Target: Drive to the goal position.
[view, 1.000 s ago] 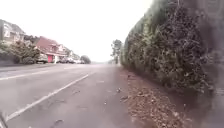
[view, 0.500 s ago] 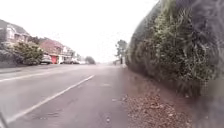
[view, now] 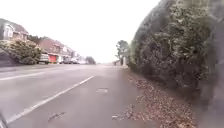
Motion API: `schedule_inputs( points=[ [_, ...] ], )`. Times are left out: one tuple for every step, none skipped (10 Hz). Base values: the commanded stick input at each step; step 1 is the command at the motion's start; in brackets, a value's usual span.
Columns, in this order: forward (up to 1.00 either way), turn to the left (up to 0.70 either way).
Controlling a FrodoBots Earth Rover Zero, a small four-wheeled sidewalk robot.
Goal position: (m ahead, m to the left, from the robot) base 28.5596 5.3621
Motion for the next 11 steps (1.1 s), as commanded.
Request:
schedule_inputs(
  points=[
    [1.00, 0.00],
    [1.00, 0.00],
    [1.00, 0.00],
    [1.00, 0.00],
    [1.00, 0.00],
    [1.00, 0.00],
    [1.00, 0.00],
    [1.00, 0.00],
    [1.00, 0.00],
    [1.00, 0.00],
    [1.00, 0.00]
  ],
)
